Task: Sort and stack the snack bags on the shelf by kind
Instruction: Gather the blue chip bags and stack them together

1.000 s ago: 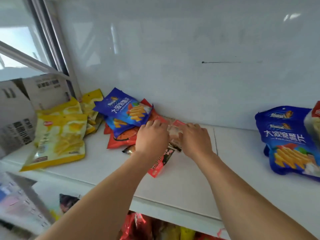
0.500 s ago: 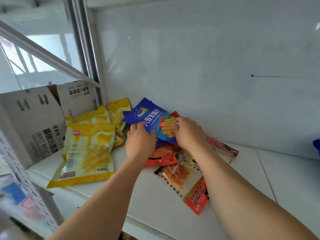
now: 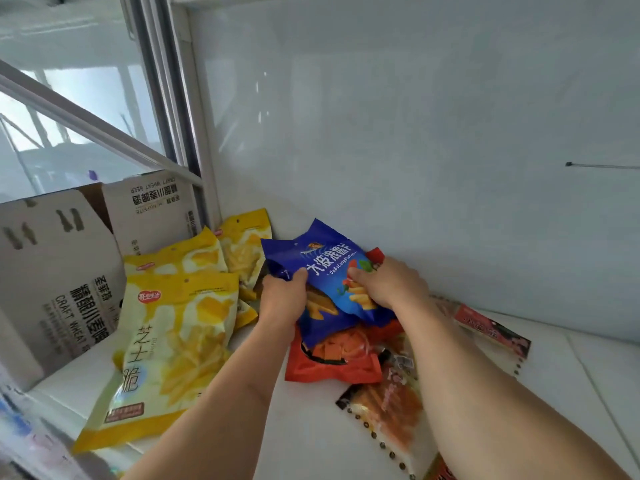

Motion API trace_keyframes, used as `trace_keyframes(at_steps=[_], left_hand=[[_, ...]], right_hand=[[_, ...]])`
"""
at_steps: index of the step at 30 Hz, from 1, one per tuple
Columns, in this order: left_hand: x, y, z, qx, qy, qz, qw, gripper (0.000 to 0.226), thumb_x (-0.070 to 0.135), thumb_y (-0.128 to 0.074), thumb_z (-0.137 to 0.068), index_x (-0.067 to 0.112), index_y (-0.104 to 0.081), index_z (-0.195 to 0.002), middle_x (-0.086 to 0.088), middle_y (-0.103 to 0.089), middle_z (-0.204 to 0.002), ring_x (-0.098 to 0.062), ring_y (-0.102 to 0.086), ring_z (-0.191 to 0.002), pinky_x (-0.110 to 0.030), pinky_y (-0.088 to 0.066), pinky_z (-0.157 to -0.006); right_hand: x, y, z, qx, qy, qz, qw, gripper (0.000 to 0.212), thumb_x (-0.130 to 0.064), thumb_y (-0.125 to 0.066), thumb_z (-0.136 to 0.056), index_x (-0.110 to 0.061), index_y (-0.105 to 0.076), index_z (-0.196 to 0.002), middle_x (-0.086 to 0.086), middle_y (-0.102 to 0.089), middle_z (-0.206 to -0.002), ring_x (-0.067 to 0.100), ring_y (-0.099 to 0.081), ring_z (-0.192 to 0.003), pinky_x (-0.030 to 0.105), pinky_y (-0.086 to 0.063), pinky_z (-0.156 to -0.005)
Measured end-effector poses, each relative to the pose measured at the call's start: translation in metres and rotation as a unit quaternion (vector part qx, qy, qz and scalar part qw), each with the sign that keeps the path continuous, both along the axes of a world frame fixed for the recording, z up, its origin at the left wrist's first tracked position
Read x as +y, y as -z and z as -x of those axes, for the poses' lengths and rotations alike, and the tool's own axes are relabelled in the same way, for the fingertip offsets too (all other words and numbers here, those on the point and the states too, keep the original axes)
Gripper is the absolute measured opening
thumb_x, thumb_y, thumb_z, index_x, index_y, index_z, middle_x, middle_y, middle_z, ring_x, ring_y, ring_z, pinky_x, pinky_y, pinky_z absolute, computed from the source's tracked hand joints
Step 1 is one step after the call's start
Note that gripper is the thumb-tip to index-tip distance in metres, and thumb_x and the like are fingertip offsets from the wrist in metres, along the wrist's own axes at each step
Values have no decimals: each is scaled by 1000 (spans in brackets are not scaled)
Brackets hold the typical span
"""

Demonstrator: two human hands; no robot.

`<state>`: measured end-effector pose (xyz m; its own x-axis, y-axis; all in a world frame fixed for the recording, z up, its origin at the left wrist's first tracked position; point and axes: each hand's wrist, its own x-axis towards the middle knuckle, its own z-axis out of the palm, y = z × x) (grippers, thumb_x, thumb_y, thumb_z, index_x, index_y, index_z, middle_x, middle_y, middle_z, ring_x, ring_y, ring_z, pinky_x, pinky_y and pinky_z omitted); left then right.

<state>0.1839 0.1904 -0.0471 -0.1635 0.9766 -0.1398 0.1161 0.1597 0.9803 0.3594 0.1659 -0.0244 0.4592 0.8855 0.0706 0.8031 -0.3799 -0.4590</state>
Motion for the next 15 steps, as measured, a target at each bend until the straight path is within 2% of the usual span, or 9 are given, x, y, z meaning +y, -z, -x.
trace_keyframes(at_steps=[3, 6, 9, 12, 15], left_hand=[[5, 0, -1, 9, -3, -6, 1000, 71, 52, -55, -95, 6, -39, -146, -9, -56, -138, -33, -56, -123, -36, -45, -93], [7, 2, -1, 26, 1, -24, 999, 73, 58, -44, -98, 6, -36, -148, -13, -51, -145, -36, -50, -129, -42, -42, -106], [1, 1, -1, 65, 14, -38, 997, 64, 56, -37, -101, 9, -41, -143, -15, -55, -139, -37, -53, -124, -44, -44, -103], [-6, -1, 2, 102, 26, -77, 991, 55, 50, -49, -97, 13, -45, -137, -11, -60, -133, -36, -58, -119, -48, -49, -100], [-8, -1, 4, 151, 50, -119, 980, 60, 43, -66, -85, 16, -48, -135, -7, -61, -132, -33, -57, -120, -51, -48, -101]], right_hand=[[-3, 5, -3, 31, 49, 6, 998, 80, -82, -54, -74, -16, -67, -117, 9, -69, -119, 32, -65, -108, 37, -49, -84], [-7, 8, -4, 79, 66, 12, 995, 79, -79, -58, -75, -12, -69, -115, 12, -71, -116, 32, -67, -105, 36, -51, -86], [-17, 9, -6, 92, 93, -28, 991, 65, -68, -60, -83, -10, -71, -109, 13, -72, -111, 33, -67, -102, 33, -47, -76], [-31, 7, -7, 59, 110, -55, 991, 45, -59, -55, -92, -17, -68, -94, 11, -72, -102, 31, -64, -87, 32, -40, -69], [-46, 5, -5, 20, 145, -62, 987, 37, -56, -50, -94, -21, -60, -86, 5, -70, -95, 27, -59, -80, 34, -43, -69]])
